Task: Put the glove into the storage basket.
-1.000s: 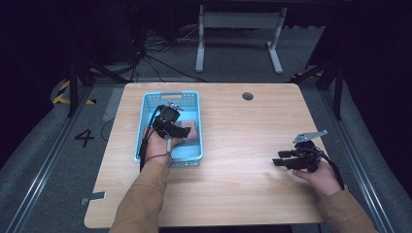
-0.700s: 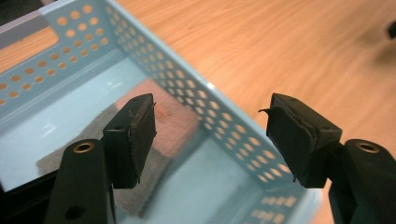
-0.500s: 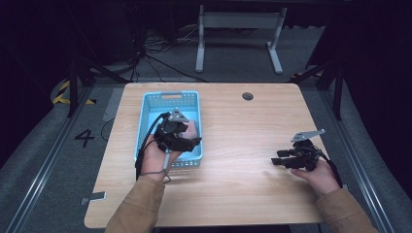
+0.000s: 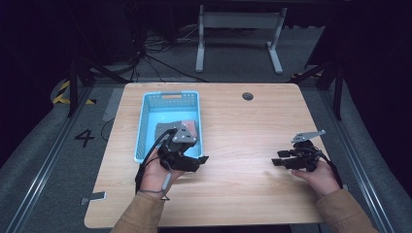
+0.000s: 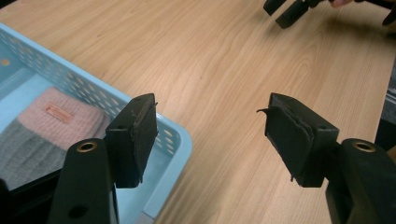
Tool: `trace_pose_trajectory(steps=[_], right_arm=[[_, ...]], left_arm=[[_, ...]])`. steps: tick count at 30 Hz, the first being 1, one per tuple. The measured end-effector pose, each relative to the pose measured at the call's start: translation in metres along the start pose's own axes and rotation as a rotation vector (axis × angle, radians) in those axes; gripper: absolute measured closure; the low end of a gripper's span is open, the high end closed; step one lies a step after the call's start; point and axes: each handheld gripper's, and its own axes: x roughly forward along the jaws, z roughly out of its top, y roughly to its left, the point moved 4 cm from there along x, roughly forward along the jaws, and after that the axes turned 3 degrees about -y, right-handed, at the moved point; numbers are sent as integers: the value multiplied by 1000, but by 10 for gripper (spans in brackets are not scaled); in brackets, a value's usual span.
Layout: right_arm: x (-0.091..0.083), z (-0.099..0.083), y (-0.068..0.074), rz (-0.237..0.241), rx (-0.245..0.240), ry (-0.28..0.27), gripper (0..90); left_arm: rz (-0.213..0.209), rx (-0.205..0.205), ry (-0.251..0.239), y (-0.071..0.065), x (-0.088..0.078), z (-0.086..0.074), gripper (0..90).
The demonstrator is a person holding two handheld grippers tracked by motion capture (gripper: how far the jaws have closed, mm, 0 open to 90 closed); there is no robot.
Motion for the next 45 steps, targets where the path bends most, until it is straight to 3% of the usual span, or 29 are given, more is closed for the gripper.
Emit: trace_pose_trajectory(steps=[1,4,7,15,22,29,33,39,45], right_arm=[[0,0,0,-3,1,-4,497],[0,0,0,-2,-1,-2,497],[1,-1,0,-6,-5,4,496],[3,-4,0,-32,-28,23,484],[7,-6,0,-36,-43,33,481],[10,-7,1,-35,-57,44,481],[12,-8,1,-34,-56,49,481],[13,-9,2,-32,-62,53,481],[14,-9,1,-33,-60,54,479]], left_arm=[[-27,0,-4,-4,4,-5,349],[-45,11,-4,-9,8,-9,352],[-91,32,11,-17,18,-16,354],[-156,33,42,-26,40,-31,356],[-174,22,70,-32,58,-44,357],[-198,-3,133,-34,80,-60,384],[-187,-22,156,-30,87,-68,387],[-179,-54,169,-25,87,-71,383],[-159,-33,164,-26,87,-70,386]])
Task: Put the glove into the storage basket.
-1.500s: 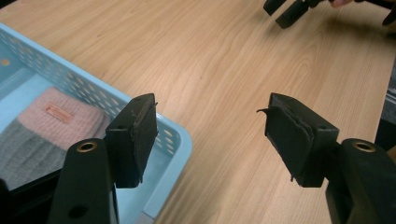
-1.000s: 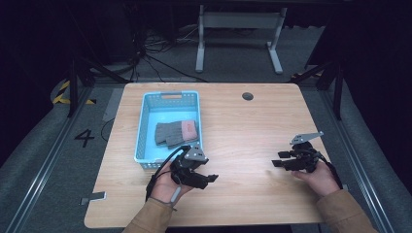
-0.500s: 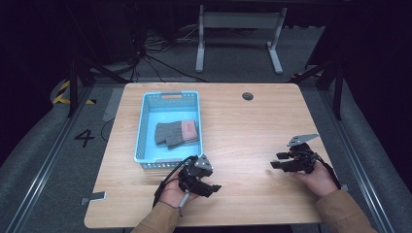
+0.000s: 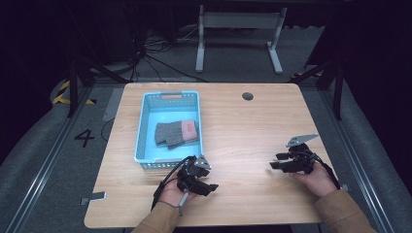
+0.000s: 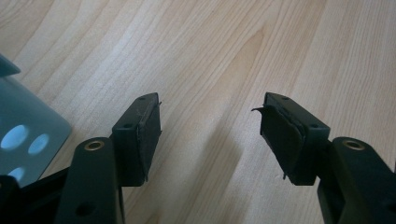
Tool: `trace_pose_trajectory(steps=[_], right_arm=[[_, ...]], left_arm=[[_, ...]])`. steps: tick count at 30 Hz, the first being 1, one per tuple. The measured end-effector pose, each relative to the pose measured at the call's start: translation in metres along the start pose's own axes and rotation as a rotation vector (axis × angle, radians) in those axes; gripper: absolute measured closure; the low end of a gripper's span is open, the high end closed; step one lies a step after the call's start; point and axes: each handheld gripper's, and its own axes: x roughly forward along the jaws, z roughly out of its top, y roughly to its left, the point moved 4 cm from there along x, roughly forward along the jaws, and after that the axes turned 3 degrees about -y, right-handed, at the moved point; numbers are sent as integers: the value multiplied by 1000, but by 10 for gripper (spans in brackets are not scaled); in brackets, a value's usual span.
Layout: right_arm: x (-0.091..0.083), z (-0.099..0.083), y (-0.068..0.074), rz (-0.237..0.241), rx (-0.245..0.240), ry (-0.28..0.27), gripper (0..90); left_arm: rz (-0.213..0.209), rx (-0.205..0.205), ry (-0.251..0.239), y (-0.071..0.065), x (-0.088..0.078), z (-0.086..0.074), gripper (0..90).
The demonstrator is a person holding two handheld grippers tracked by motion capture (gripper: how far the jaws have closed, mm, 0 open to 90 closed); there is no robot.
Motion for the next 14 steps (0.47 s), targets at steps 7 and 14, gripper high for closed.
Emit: trace_pose_trajectory(steps=[7,14], right_arm=[[2,1,0,2,-6,0,477],[4,2,0,3,-6,0,477]], left_arm=[[23,6,14,0,0,-2,389],[39,14,26,0,0,-4,386]])
